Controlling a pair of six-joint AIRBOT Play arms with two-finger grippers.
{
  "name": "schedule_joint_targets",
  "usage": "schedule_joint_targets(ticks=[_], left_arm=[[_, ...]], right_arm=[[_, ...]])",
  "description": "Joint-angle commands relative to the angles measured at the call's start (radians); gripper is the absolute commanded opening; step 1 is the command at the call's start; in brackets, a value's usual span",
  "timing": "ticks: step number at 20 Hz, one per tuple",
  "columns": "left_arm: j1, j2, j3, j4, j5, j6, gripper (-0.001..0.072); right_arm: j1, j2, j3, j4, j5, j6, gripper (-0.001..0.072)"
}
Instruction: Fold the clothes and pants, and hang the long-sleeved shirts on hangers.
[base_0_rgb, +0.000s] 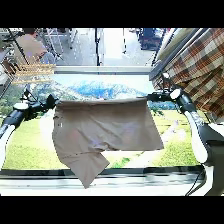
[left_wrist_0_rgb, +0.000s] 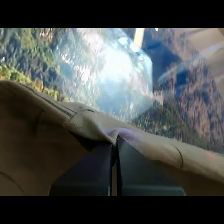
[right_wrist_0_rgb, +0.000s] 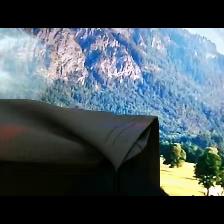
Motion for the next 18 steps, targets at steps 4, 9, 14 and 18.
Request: schedule_joint_targets(ticks=[4, 9, 14, 18], left_arm=[[0.132, -0.043, 0.038, 0.048, -0.594, 0.0, 0.0005], [0.119, -0.055, 0.037, 0.203, -0.677, -0.06, 0.0005], [0.099, -0.068, 0.037, 0.319, -0.689, -0.125, 0.0005], [0.116, -0.068, 0.037, 0.382, -0.722, -0.153, 0.0005]], right_arm=[[-0.032, -0.042, 0.052, -0.06, 0.299, 0.008, 0.0014], [-0.034, -0.05, 0.048, -0.084, 0.393, 0.014, 0.0014], [-0.037, -0.052, 0.048, -0.091, 0.58, 0.016, 0.0015], [-0.037, -0.052, 0.048, -0.132, 0.702, 0.036, 0.0015]])
